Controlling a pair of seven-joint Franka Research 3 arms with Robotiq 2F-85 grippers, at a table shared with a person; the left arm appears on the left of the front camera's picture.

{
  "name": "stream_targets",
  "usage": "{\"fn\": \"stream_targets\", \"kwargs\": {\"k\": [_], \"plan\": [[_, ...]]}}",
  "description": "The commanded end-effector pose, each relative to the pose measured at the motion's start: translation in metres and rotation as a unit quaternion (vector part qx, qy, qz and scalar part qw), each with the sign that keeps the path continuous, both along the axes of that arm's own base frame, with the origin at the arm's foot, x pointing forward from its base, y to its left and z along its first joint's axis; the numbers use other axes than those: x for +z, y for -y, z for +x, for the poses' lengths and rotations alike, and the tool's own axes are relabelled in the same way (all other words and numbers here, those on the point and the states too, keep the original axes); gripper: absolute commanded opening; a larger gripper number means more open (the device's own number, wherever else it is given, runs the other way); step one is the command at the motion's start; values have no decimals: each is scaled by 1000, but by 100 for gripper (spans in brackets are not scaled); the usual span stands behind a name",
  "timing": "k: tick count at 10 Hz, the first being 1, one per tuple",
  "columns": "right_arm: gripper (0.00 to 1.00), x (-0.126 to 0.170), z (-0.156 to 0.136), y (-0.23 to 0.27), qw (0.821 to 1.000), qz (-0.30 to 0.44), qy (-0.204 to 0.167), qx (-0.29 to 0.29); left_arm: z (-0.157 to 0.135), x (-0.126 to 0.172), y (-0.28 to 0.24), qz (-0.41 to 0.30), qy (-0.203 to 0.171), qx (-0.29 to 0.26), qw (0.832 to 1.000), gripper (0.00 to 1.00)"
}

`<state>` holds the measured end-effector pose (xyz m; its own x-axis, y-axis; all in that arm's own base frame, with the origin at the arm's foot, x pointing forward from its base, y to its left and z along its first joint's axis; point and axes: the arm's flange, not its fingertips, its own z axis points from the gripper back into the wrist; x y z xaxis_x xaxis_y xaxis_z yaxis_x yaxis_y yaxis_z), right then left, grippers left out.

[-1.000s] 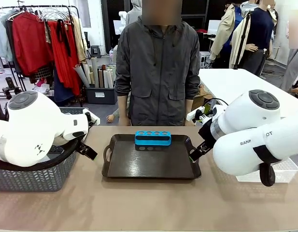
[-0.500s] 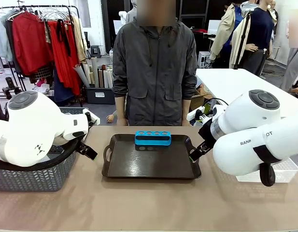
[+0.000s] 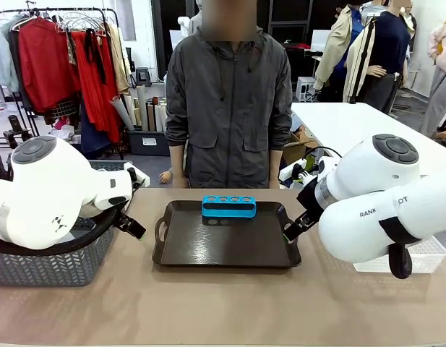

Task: Prepare the laboratory tools.
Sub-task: Pick up one Large Measuring Cup and place it on the Handle tray.

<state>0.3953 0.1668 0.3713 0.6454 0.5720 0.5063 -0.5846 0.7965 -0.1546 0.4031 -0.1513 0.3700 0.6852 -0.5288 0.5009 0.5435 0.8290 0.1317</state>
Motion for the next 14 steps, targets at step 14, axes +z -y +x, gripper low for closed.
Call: {"fn": "stream_targets", "kwargs": {"k": [14], "plan": [[100, 128, -4, -27, 989, 97, -71, 91, 0, 121, 40, -95, -21, -152, 984, 100]]}}
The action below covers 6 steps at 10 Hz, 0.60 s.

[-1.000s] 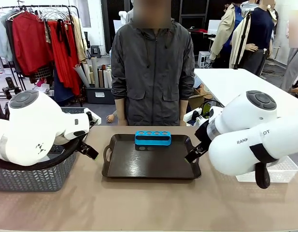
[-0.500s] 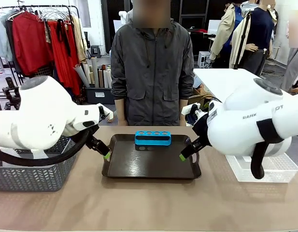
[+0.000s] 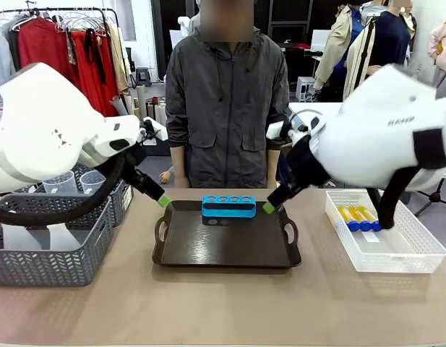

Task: Prepare the laboratory tools.
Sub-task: Pick up one Large Measuring Cup and place it on the Handle tray.

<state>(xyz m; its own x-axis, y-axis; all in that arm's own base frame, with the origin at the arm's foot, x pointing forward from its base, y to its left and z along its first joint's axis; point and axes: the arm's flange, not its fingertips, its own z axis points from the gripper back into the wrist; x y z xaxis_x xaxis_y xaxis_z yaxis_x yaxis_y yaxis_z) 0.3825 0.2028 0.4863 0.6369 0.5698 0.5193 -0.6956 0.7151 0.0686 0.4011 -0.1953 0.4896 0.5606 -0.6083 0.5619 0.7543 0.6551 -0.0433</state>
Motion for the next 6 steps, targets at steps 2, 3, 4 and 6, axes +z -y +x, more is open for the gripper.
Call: {"fn": "stream_targets", "kwargs": {"k": [2, 3, 4, 6], "plan": [[100, 46, 18, 15, 999, 22, 23, 27, 5, 27, 1, -17, 34, -25, 999, 100], [100, 61, 22, 19, 998, 30, 33, 40, 8, 41, -1, -26, 42, -26, 998, 100], [100, 73, 27, 23, 997, 37, 43, 46, 10, 54, -3, -33, 52, -31, 998, 100], [100, 91, 33, 35, 995, 48, 63, 54, 10, 81, -7, -42, 74, -31, 996, 100]]}}
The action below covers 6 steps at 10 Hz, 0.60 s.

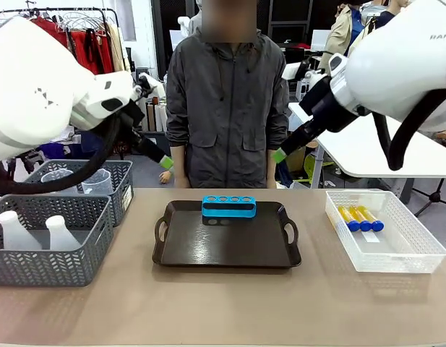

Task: Prepare the laboratory tools.
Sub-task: Pick up one Large Measuring Cup and place it on the Handle tray.

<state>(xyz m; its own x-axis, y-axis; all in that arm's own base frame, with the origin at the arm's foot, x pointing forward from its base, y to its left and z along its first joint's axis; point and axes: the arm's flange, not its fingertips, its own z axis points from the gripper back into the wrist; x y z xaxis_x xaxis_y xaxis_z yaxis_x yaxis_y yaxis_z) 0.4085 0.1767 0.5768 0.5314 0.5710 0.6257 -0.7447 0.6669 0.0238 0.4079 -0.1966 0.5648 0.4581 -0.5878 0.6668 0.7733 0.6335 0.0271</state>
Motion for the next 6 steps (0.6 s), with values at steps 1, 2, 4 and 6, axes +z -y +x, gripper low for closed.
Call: {"fn": "stream_targets", "kwargs": {"k": [1, 2, 4, 6], "plan": [[100, 11, 10, 17, 999, 25, 9, 18, 4, 18, -11, -18, 7, -15, 1000, 100], [100, 15, 12, 23, 999, 26, 15, 13, 7, 24, -17, -19, 7, -10, 1000, 100], [100, 19, 14, 43, 999, 33, 23, -2, 10, 29, -25, -22, 3, 6, 1000, 100], [100, 17, 17, 56, 999, 34, 36, -14, 15, 27, -26, -16, 13, 14, 1000, 100]]}}
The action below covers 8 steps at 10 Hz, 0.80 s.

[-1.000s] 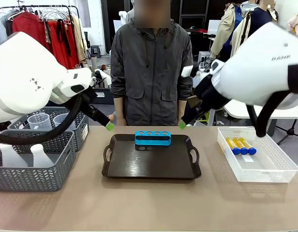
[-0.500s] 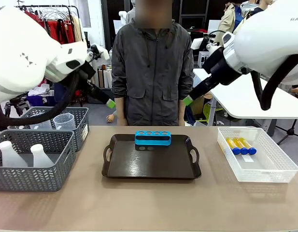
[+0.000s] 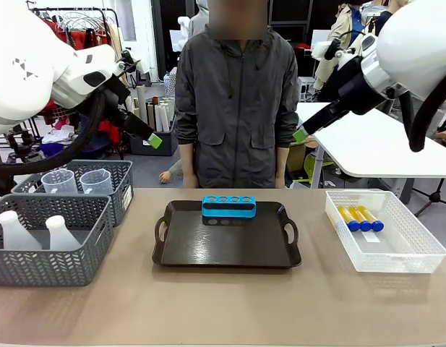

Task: Prepare the laboratory tools.
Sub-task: Pick up one Large Measuring Cup and place it on the Handle tray.

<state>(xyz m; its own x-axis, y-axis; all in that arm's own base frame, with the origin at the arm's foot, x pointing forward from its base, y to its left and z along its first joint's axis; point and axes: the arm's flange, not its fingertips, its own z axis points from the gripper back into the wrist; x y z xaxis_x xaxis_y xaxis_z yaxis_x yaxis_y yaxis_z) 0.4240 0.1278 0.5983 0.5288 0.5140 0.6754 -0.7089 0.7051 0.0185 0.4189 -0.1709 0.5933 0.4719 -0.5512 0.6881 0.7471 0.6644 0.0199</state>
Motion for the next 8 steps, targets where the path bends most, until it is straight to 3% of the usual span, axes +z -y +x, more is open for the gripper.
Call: {"fn": "stream_targets", "kwargs": {"k": [1, 2, 8], "plan": [[100, -14, 0, -3, 998, 11, 61, 30, 7, -7, 4, -11, 13, 4, 1000, 100], [100, 0, 0, 0, 1000, 0, 0, 0, 0, 0, 0, 0, 0, 0, 1000, 100], [100, 0, 0, 0, 1000, 0, 0, 0, 0, 0, 0, 0, 0, 0, 1000, 100]]}}
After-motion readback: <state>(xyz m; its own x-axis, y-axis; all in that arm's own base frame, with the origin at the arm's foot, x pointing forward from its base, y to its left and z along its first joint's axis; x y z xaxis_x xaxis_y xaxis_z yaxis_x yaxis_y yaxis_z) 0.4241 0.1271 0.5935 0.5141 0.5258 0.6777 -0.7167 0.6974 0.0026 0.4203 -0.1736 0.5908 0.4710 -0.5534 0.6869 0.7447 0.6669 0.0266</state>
